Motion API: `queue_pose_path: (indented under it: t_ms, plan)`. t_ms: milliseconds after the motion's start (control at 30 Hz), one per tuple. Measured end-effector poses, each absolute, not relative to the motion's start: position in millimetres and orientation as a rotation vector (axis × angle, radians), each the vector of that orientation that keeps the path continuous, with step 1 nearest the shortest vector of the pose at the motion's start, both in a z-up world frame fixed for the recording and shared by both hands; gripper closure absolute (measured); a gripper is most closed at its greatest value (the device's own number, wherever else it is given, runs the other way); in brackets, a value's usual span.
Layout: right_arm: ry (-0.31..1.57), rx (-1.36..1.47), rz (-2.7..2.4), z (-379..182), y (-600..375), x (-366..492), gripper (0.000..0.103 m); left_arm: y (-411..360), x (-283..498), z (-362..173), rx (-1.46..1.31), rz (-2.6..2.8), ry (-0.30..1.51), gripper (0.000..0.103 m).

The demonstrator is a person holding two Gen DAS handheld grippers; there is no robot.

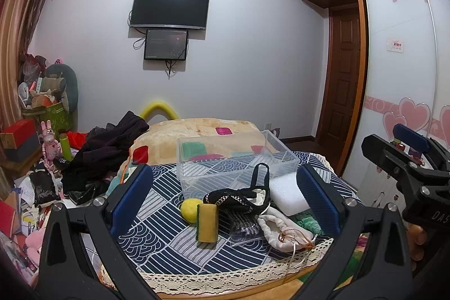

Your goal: Organize soft objects

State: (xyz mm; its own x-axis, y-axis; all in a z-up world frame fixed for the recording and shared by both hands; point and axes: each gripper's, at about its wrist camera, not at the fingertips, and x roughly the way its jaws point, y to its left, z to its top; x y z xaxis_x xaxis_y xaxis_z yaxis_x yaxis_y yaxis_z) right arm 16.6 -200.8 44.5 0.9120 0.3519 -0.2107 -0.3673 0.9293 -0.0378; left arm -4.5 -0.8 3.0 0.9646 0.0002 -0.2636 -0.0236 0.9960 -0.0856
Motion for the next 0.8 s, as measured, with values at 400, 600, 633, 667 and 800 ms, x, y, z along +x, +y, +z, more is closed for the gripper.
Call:
queue_pose_path:
  t_ms: [400,600,633,667,800]
  plan:
    - [0.203,-0.079,0.371,43.8,-199.5,16.1,0.0,-1.6,-4.6,2.1,-0.09,0.01,0.266,0.0]
    - [0.203,-0.082,0.374,43.0,-198.4,15.8,0.0,-2.7,-2.6,0.9,-0.091,0.004,0.268,0.0]
    - [0.204,-0.084,0.375,42.3,-197.9,16.3,0.0,-3.5,-1.5,0.3,-0.091,0.002,0.271,0.0]
    - [0.205,-0.085,0.374,41.7,-197.5,16.9,0.0,-2.4,-1.2,0.3,-0.092,0.0,0.272,0.0]
    - [0.22,-0.088,0.375,38.0,-195.8,22.3,0.0,1.2,3.5,-3.5,-0.096,-0.002,0.284,0.0]
